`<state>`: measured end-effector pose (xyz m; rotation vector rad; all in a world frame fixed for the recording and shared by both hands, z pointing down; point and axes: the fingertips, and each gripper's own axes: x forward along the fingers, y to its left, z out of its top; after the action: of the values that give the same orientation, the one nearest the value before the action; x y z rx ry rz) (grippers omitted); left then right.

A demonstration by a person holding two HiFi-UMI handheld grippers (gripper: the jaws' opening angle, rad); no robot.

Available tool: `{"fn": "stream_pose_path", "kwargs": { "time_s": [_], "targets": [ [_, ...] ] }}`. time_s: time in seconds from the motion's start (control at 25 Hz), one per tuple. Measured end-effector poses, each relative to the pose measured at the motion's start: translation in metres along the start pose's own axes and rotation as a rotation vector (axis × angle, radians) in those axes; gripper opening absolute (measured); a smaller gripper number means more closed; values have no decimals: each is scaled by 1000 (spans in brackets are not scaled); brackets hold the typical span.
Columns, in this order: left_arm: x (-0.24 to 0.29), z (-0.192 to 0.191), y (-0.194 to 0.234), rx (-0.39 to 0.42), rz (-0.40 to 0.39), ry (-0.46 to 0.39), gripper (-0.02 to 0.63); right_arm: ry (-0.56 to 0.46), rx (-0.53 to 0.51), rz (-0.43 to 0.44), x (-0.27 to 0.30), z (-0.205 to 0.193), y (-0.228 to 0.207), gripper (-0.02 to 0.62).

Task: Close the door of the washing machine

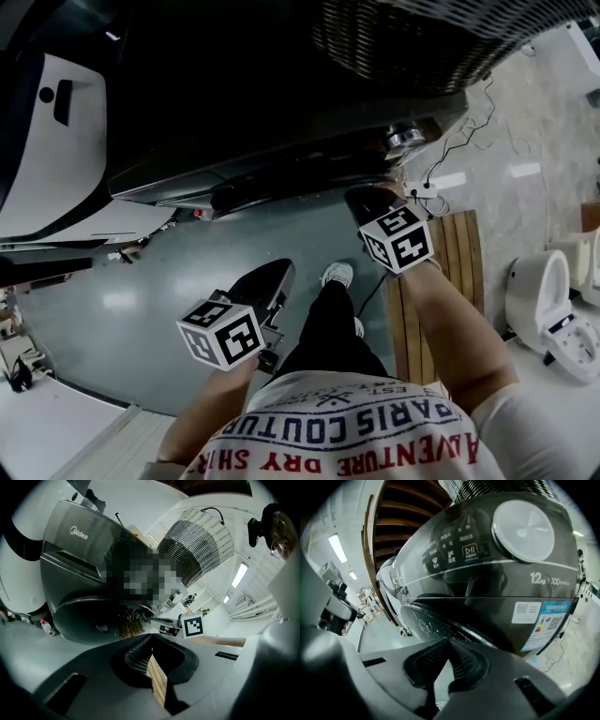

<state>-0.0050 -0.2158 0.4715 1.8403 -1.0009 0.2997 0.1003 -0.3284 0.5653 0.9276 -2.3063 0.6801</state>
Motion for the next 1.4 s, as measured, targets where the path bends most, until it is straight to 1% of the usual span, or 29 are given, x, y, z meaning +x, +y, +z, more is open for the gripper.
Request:
{"fn": "stream_pose_path", "kwargs": {
  "time_s": [0.24,0.32,0.44,0.68,0.84,0.96,1.12,1.24,1.4],
  "targets": [
    [-7,-7,-23,35,-31,-6,25,-40,13,18,-46,10,16,20],
    [-10,-7,-34,50,-41,-20,25,-57,51,43,-66,11,28,20],
    [-20,-3,-53,79,-62,-55,25,-97,101,84,-102,15,47,20],
    [-53,-7,-96,89,-107,-143,25,-204,98,134,-190,33,86,20],
    [-82,-9,-137,155,-158,-200,25,-259,116,136,-248,39,118,20],
    [-111,-6,-174,218,-207,-262,25,-327,94,167,-293,51,143,20],
    [-148,-3,-217,305,-266,-331,25,-400,40,197,-345,69,164,20],
    [-172,3,-243,341,-296,-381,24,-440,-13,214,-376,80,180,20],
    [-195,5,-273,388,-329,-434,25,-484,-66,230,-403,87,198,20]
  ]
}}
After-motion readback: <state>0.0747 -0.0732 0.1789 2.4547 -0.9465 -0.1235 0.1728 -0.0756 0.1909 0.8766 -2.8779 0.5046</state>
